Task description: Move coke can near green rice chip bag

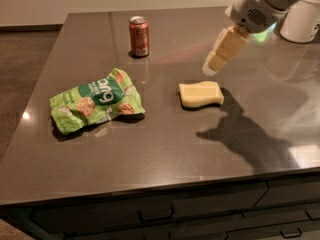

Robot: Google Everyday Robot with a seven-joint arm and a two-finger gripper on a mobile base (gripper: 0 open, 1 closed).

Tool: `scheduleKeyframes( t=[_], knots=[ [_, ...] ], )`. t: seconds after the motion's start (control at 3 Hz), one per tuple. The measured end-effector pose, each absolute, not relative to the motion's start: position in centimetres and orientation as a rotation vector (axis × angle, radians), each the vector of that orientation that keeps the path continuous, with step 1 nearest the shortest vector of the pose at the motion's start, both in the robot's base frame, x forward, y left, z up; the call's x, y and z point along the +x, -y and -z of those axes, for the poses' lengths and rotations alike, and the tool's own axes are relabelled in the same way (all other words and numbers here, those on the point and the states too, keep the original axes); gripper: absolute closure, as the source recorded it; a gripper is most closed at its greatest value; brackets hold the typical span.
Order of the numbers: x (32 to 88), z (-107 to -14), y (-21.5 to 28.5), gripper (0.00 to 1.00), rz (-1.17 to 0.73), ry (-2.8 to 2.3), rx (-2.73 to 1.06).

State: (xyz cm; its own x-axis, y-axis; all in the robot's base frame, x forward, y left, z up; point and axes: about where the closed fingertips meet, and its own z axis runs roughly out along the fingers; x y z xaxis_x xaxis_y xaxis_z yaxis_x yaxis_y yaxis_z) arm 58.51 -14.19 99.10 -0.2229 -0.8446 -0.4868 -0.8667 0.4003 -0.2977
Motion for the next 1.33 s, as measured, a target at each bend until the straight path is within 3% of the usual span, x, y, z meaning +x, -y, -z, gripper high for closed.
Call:
scheduleKeyframes(
  t=[1.33],
  knots=[
    [70.2,-98.3,4.0,0.00,-0.253,-1.955,-1.356]
  ],
)
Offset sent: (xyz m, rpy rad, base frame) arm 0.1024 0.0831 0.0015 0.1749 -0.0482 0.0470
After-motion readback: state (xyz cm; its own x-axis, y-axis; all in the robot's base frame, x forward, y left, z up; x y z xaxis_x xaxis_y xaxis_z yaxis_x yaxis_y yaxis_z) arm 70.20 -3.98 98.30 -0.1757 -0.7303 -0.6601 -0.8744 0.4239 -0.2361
